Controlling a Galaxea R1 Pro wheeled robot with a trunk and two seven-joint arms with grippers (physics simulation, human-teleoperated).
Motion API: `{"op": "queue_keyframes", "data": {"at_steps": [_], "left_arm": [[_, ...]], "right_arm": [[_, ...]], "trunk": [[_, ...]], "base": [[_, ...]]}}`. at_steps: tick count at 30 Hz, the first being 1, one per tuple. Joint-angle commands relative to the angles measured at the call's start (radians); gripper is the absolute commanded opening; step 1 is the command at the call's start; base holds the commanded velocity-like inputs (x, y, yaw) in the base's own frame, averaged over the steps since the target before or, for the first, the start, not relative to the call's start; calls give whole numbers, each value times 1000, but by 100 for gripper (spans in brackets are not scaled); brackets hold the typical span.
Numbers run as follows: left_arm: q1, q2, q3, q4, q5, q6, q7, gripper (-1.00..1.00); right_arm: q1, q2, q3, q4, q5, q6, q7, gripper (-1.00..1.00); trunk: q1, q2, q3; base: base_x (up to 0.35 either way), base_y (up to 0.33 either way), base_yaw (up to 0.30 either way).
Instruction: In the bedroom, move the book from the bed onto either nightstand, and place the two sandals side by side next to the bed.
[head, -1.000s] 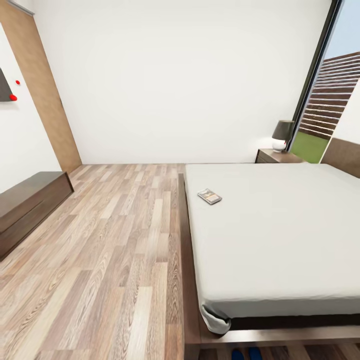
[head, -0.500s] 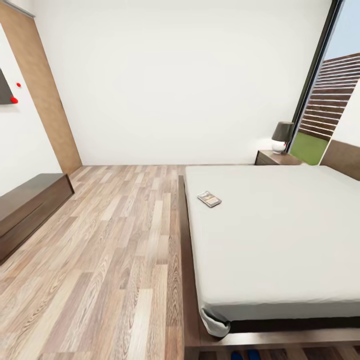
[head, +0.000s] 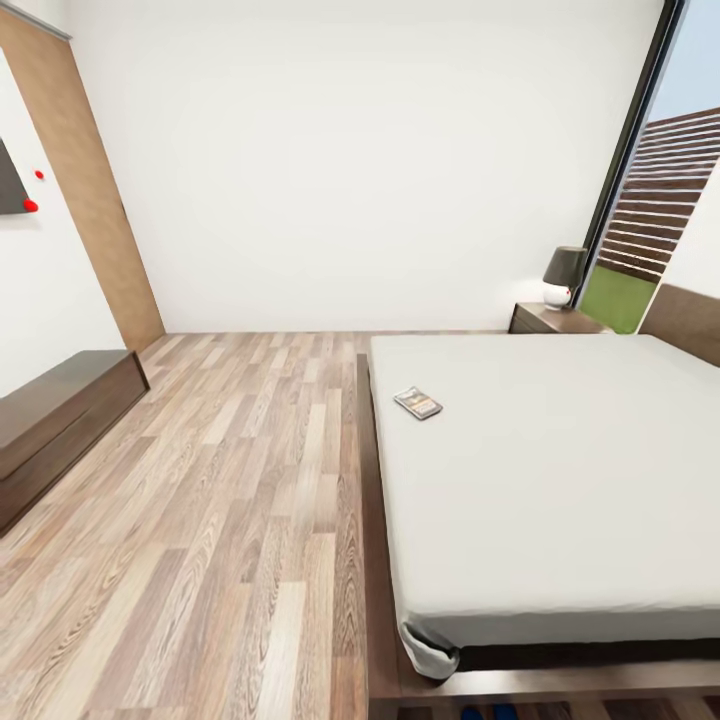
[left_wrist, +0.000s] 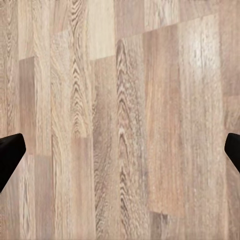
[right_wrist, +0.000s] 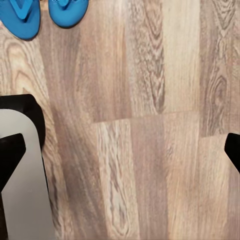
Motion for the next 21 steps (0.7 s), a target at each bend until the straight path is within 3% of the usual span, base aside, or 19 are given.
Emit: {"op": "queue_keyframes", "data": {"at_steps": [1,21], "left_arm": [[0,0,-10,0,9,-3,2,100],[-2,-2,-12,-3,8,-3,3,100]], "right_arm": [[-1,-1,-9,3,10,-6,2,100],[-1,-2,-10,5,9,-6,2,100]], "trunk": [[-4,7,2],[-81,147,65]], "base": [[0,0,0],[0,0,0]]}}
